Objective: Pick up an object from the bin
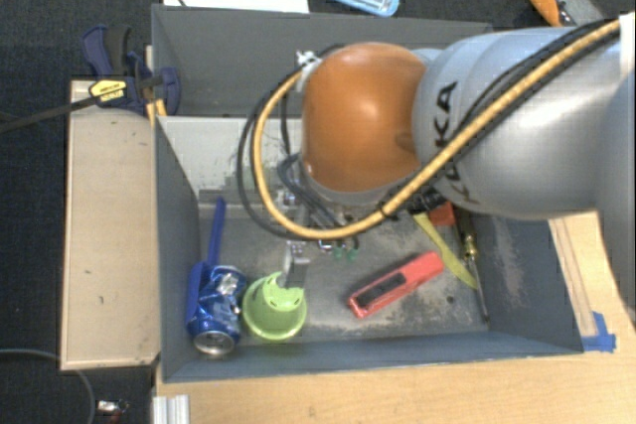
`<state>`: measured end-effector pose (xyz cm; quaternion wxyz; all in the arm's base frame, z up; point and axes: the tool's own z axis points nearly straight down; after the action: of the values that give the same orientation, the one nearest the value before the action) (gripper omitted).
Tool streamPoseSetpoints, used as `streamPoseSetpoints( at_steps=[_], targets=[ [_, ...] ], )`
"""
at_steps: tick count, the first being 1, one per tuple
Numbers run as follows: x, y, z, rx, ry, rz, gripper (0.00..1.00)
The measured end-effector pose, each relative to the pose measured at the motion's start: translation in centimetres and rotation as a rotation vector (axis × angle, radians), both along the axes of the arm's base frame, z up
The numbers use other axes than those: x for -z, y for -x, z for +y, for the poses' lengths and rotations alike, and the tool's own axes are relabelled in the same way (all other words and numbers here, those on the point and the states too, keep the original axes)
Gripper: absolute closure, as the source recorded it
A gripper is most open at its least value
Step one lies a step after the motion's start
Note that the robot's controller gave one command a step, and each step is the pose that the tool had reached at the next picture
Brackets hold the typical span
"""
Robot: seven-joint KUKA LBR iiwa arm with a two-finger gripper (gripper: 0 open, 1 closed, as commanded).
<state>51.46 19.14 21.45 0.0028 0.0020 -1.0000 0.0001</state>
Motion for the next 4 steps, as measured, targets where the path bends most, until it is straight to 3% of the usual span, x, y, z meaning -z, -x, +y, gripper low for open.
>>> streamPoseSetpoints(
  at_steps=[1,2,3,4],
  targets=[
    [-0.5,-0.2,-0.1,0.006,-0.002,-0.008,0.00],
    [5.3,-1.7,2.3,-0.170,-0.002,-0.010,0.00],
    [6.3,-3.0,4.9,-0.610,-0.003,-0.017,0.00],
    [9.8,-3.8,5.7,-1.085,-0.003,-0.017,0.00]
  ],
)
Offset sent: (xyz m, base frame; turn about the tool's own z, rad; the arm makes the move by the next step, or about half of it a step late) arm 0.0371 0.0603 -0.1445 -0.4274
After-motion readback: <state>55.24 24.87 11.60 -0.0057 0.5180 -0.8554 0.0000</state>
